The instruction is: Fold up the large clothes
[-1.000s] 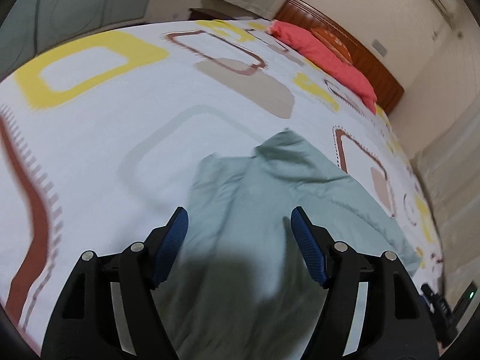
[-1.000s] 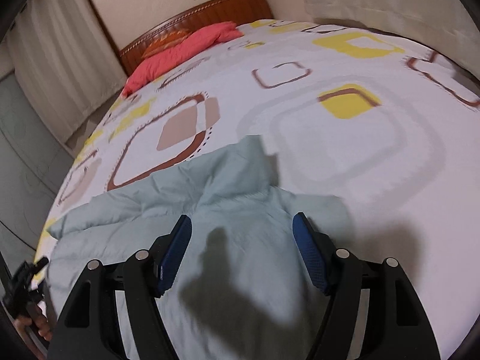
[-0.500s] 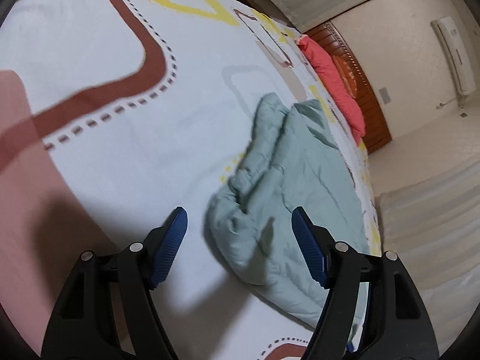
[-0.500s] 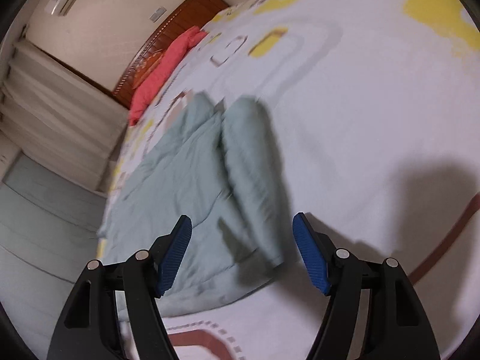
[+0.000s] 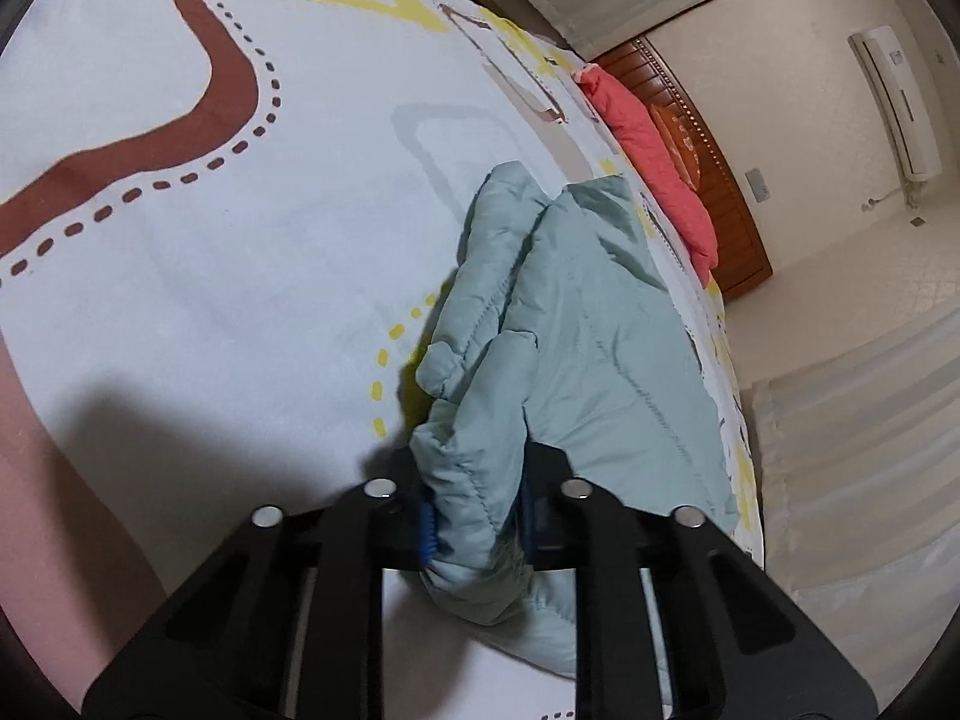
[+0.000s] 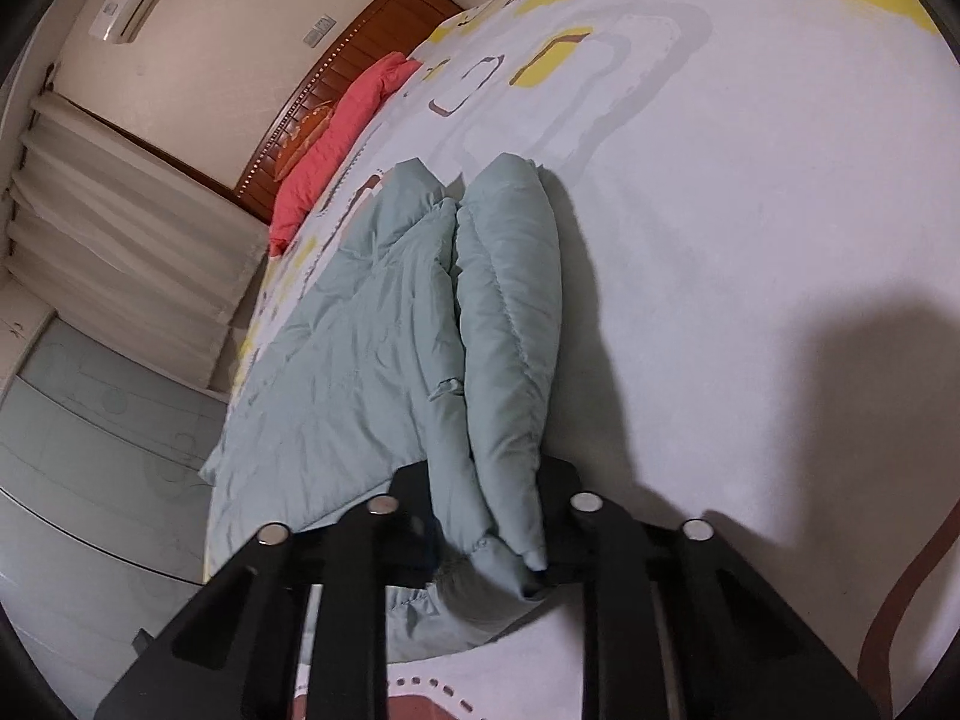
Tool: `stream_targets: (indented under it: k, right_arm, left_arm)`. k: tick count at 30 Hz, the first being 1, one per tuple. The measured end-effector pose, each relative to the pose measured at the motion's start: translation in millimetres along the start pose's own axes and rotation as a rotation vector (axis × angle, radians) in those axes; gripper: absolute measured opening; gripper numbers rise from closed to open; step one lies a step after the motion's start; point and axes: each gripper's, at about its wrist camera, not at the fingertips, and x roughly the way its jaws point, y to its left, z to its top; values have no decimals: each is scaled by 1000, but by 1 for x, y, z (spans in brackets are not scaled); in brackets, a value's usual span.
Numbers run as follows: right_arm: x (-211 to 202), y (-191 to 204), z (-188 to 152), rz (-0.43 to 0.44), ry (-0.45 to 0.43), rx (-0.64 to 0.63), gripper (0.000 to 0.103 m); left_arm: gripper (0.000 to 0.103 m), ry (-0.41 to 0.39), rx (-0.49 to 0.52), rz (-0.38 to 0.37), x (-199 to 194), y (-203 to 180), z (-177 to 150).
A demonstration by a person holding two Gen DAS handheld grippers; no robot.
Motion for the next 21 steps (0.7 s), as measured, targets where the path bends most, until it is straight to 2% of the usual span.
stream_targets:
  k: [6, 21]
  right_arm:
    - [-17, 3, -5, 3, 1, -29, 15]
    - [-58, -16, -41, 10, 44, -47, 15]
  left_arm:
    - [13, -5, 26, 14, -20, -2, -4]
    - [13, 33, 4, 20, -81, 35, -35]
